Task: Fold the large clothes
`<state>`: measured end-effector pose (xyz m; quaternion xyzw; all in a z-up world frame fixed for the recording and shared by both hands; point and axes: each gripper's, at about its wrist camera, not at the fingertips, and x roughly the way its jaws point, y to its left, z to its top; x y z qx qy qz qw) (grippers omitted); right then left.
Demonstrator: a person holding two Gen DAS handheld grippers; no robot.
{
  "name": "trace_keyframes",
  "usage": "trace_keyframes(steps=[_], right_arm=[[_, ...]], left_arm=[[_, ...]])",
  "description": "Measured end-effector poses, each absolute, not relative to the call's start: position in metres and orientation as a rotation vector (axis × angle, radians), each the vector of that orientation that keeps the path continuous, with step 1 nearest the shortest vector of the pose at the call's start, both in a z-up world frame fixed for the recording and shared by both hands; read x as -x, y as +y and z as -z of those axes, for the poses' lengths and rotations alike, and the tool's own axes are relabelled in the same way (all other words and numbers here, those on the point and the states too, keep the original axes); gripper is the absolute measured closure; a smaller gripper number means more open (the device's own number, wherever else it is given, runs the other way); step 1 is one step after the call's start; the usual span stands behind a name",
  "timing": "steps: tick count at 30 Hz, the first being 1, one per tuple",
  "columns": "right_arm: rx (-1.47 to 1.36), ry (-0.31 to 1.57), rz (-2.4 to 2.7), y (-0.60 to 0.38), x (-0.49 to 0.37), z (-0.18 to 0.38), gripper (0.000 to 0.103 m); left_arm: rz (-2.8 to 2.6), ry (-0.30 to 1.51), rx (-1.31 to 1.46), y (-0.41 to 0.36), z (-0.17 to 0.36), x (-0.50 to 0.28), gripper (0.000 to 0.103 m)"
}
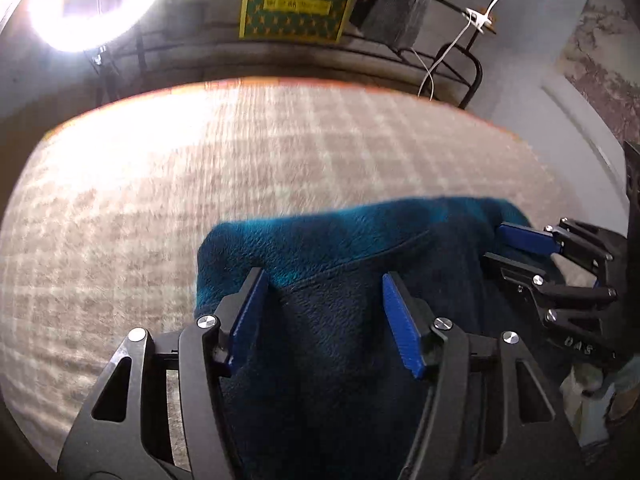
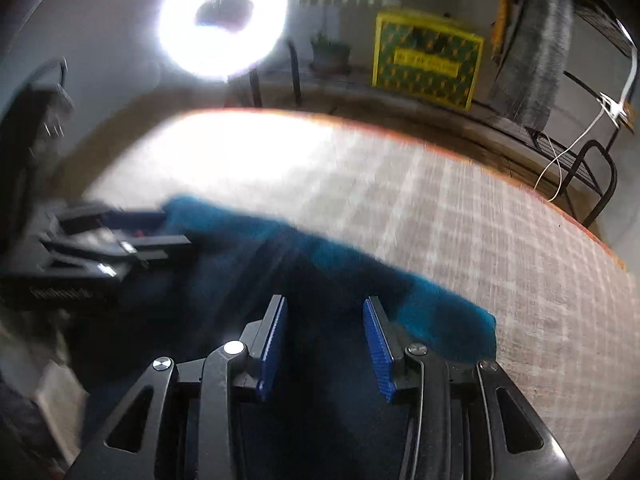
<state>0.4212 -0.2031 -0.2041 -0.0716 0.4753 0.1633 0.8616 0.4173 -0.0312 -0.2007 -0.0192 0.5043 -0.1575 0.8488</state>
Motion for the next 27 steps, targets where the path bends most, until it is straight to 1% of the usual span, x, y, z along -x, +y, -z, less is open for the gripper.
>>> trace_keyframes(steps=[3,5,9,13,17,20,22,24,27], right_arm=[[0.081,1.036,-0.369,-0.218,-0.423,0.223,0.063],[0.084,1.029,-0.372,-0.22,-0.421,0.225,0.063],[0.071,1.025,-0.373,-0.224,-0.413,0.21,0.063],[-0.063,0.98,-0.437,-0.261,-0.385,0.186,0.062],[-0.127,0.998,-0.507,-0.292,-0.353,0.192,0.063],[-0.08,1.057,-0.512,-0.304,-0.335,0.212,0.063],[-0.096,1.096,-0.518,-0.314,-0.325,0.229,0.063],[-0.105,1.111,-0.53,-0.319,-0.318,0.239,0.063],[-0.069,1.115,-0.554,-0.323,-0.312,0.237,0.063]], left_arm=[[0.356,1.018,0.015,-0.034,0.213,-0.407,0.041],[0.352,1.016,-0.002,-0.035,0.212,-0.406,0.041],[0.38,1.047,0.119,-0.017,0.194,-0.413,0.041],[0.428,1.028,0.231,0.02,0.173,-0.395,0.041],[0.463,1.1,0.221,0.037,0.189,-0.366,0.042],[0.464,1.147,0.175,0.043,0.212,-0.349,0.043],[0.483,1.166,0.232,0.051,0.223,-0.342,0.042],[0.497,1.175,0.251,0.054,0.226,-0.337,0.042],[0.517,1.167,0.208,0.053,0.216,-0.331,0.042]])
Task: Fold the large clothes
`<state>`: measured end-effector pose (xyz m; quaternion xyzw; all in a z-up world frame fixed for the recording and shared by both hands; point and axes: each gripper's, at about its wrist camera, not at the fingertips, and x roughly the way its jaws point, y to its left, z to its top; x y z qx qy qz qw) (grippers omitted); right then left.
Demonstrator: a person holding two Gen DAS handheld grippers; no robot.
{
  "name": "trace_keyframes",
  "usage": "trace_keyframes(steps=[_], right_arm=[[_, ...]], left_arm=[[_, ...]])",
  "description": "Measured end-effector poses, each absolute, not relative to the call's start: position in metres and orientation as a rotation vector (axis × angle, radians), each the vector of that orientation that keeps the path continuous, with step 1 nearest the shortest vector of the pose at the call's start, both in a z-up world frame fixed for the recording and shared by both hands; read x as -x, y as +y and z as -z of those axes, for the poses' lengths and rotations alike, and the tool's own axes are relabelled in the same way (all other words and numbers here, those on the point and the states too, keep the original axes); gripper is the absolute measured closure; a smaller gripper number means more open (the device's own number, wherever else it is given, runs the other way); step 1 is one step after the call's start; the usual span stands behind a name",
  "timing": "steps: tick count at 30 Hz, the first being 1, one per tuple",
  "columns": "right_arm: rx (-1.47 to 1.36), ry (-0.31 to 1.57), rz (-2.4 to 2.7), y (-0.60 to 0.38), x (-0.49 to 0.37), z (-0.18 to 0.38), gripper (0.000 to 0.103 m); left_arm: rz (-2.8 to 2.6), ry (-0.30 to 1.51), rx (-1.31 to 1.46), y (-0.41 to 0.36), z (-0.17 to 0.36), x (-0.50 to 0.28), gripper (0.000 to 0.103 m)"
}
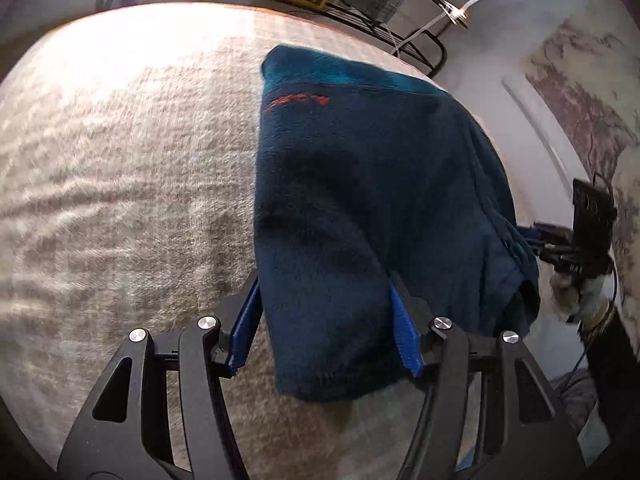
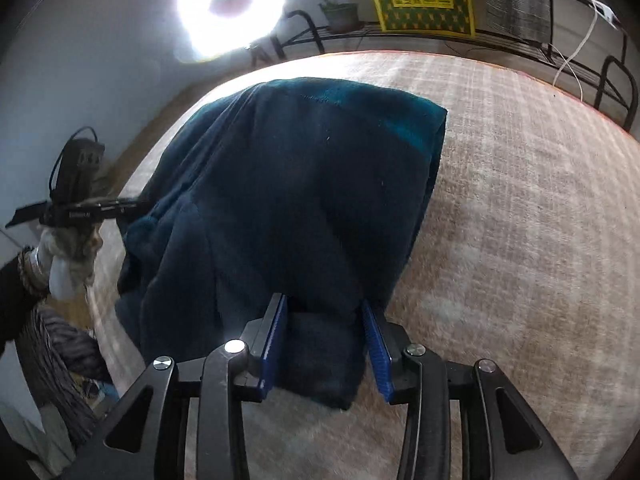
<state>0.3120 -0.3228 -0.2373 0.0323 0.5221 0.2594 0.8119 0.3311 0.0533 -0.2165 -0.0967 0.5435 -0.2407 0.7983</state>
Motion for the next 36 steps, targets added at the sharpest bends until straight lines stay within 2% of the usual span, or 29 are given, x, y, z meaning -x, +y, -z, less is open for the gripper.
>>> trace_keyframes(steps=[3,5,6,7,10,16,20,27,29,32,34,36], right_arm=[[-0.03,1.109,-0.562,-0.331,-0.308,0.231,0.062],[-0.073,1.06,-0.553,-0.344,-0.309,0.221,0.051],[-0.115,1.038,-0.555,-0.35,-0.31,0.218,0.041],[-0.174,1.01,-0.566,-0.358,-0.312,0.215,0.033],[-0.288,0.974,-0.544,-0.372,-0.319,0.218,0.018],[-0.486,1.013,-0.516,-0.378,-0.34,0.254,0.018],[-0.56,1.057,-0.534,-0.377,-0.356,0.274,0.018],[-0.671,1.069,-0.57,-0.372,-0.361,0.295,0.024],[-0.704,1.074,-0.591,-0.37,-0.357,0.296,0.034],[-0.713,1.091,-0.595,-0.364,-0.354,0.297,0.044],[-0.685,1.096,-0.59,-0.36,-0.355,0.294,0.064],[-0.658,1.08,-0.583,-0.359,-0.354,0.286,0.072]], left_arm=[[0.509,1.143,0.255,0.067,0.197,-0.332,0.041],[0.486,1.13,0.318,0.078,0.19,-0.337,0.034],[0.471,1.124,0.357,0.085,0.189,-0.341,0.029],[0.464,1.12,0.407,0.091,0.189,-0.344,0.029],[0.467,1.179,0.55,0.1,0.205,-0.359,0.028],[0.473,1.277,0.735,0.101,0.238,-0.38,0.028],[0.493,1.288,0.739,0.093,0.244,-0.385,0.028],[0.502,1.261,0.732,0.078,0.244,-0.392,0.029],[0.509,1.261,0.718,0.069,0.243,-0.392,0.036],[0.485,1.251,0.659,0.058,0.239,-0.39,0.046],[0.476,1.241,0.622,0.054,0.233,-0.387,0.054],[0.465,1.219,0.573,0.047,0.224,-0.385,0.062]])
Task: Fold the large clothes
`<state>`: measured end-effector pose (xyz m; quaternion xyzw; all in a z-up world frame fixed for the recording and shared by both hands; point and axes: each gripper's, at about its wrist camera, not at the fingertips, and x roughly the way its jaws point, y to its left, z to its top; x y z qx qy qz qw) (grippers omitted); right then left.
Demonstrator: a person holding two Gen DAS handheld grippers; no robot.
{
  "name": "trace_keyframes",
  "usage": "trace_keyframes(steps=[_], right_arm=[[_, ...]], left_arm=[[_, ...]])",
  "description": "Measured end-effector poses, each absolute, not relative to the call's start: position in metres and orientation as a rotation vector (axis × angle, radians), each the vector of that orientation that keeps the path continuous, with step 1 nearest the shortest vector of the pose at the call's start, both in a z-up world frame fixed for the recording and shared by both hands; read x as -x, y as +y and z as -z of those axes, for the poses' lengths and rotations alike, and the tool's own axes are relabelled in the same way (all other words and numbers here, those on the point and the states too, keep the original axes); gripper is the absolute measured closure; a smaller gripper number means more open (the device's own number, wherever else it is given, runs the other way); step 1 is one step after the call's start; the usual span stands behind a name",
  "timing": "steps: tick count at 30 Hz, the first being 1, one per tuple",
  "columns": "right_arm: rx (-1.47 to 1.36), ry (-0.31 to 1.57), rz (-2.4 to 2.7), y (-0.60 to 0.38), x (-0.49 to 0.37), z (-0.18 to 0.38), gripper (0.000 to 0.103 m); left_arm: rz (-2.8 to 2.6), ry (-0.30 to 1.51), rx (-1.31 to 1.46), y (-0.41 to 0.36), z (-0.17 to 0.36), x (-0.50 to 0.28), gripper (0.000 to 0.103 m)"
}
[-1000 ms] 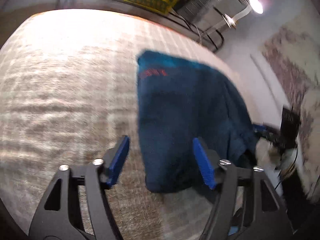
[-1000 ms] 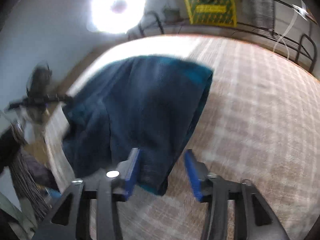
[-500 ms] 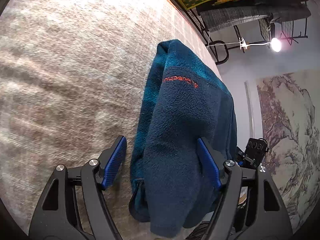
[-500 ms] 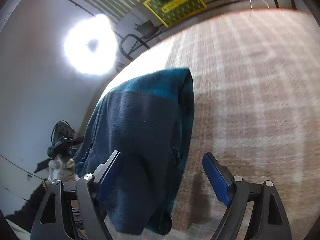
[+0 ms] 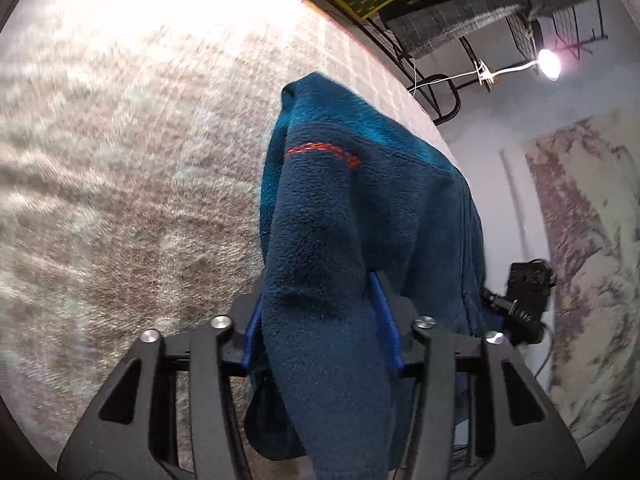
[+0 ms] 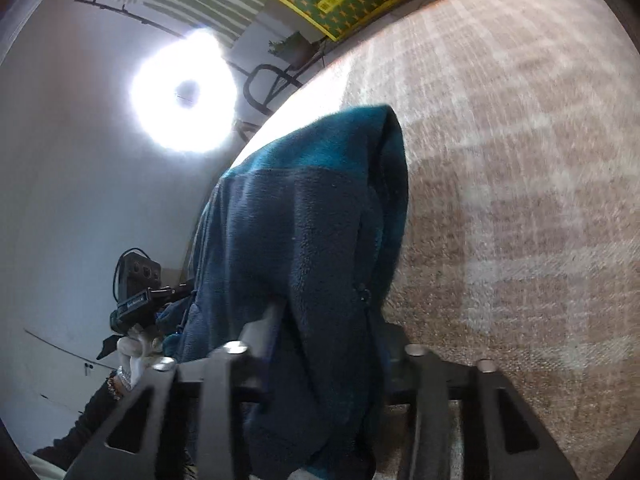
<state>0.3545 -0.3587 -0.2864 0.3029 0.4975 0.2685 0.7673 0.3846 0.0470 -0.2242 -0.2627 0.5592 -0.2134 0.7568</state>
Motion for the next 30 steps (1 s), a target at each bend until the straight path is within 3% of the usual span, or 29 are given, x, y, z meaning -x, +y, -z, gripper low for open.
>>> trace_keyframes(steps=[3,7,21,30], right_arm=[[-0.549,1.039,-0.575,-0.351,-0.349,0.265,0.08],[-0.454,0.997,-0.564,-0.344,-0.345,0.24,0.084],[-0.4,0.882,-0.42,-0.419,-0.334,0.194,0.086],[-0.357,0.805,-0.25,-0.513,-0.349,0.168,0.086]], left_arm=[[0.464,1.178,0.501,0.037,0.207,-0.379,0.068],[0.492,1.126,0.467,0.02,0.183,-0.377,0.072],[0.687,1.094,0.415,-0.088,0.159,-0.411,0.076],[0.798,1.038,0.383,-0.207,0.154,-0.474,0.076]])
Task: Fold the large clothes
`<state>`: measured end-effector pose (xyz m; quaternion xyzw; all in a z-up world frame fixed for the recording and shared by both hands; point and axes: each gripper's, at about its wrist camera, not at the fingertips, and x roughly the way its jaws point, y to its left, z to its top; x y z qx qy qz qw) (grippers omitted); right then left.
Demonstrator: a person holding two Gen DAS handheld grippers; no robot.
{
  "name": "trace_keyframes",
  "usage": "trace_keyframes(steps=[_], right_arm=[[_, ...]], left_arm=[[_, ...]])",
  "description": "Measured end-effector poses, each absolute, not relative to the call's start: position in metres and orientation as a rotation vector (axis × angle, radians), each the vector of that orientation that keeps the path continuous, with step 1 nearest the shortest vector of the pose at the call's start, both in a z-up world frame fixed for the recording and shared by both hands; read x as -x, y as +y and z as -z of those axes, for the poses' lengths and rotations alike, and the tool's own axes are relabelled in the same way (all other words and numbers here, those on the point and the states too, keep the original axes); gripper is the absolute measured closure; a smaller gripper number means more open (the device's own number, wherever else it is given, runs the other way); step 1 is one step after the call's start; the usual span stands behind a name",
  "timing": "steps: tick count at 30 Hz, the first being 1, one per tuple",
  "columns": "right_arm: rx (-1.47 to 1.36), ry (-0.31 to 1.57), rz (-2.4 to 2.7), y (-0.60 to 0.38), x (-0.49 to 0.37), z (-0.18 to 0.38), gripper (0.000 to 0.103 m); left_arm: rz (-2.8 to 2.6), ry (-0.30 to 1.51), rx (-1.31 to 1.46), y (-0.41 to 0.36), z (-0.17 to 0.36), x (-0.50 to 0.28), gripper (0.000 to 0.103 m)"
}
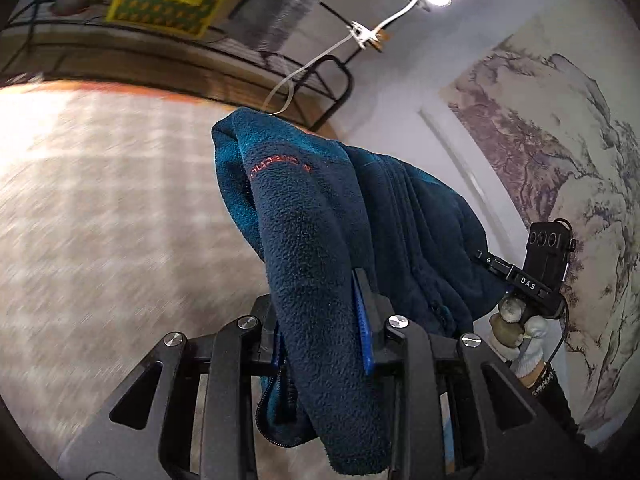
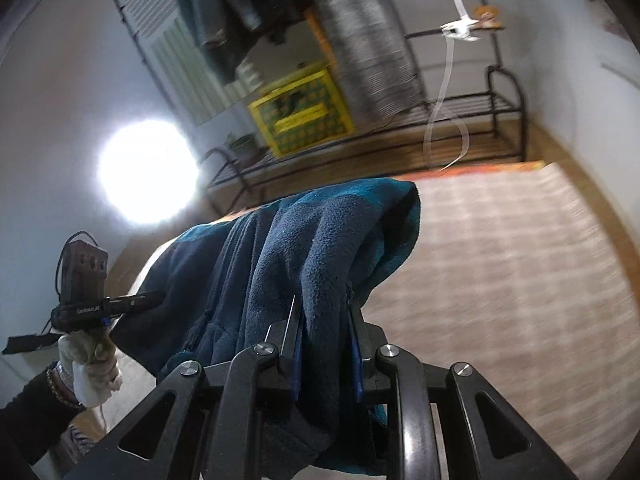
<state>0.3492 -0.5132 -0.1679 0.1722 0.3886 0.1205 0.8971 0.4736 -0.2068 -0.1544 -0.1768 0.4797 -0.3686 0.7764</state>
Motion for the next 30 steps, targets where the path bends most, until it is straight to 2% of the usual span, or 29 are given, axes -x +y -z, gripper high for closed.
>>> trace_keyframes(steps=[9,17,21,30], right_arm=[[-0.283,0.757,-0.092,-0.603,-0.398,0.16,0.086],[-0.253,0.717,0.018,-0.672,-0.441,0.175,0.086],[-0.257,0.744,0.062,-0.699,-0.461,0.209,0.086],[-0.233,0.83,0.163,-0.727,-0.477,0.27,0.084]], left_arm=[[0.85,0.999,0.36,-0.332,0.169,-0.547,0.077],[0.878,1.001,0.323,-0.421,0.207,-0.597,0.077],[0.861,1.013,0.281,-0.442,0.231,-0.604,0.077],[0.816,1.025,0.152,-0.45,0.25,-0.612,0.076]])
